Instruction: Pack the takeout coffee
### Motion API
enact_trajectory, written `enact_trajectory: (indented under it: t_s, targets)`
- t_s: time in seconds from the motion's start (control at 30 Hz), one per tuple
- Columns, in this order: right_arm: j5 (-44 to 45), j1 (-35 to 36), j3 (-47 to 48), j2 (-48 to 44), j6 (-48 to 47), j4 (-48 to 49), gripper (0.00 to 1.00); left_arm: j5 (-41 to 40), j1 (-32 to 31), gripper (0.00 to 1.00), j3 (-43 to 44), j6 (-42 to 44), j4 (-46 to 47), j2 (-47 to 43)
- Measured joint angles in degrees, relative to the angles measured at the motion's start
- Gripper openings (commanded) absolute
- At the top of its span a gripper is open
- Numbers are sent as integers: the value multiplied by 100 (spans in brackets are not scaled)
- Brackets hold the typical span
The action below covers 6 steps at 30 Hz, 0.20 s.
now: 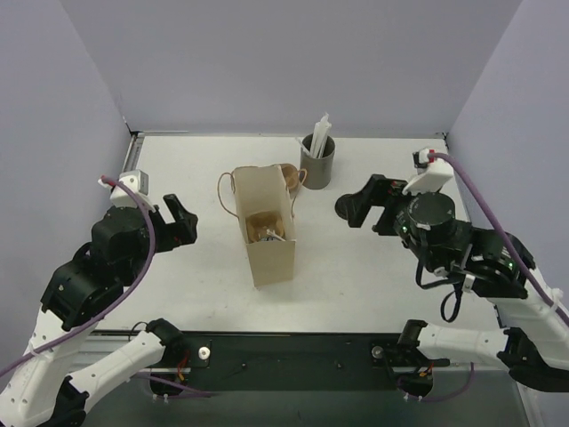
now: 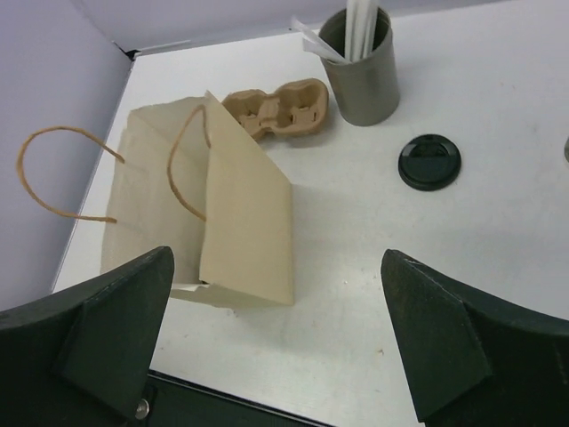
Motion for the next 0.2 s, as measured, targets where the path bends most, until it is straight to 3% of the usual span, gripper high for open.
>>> enact_trajectory:
  t_s: [0.2]
  targets:
    - [170, -24, -544, -518, 581, -459, 97, 2, 0, 95, -37, -179, -487, 87]
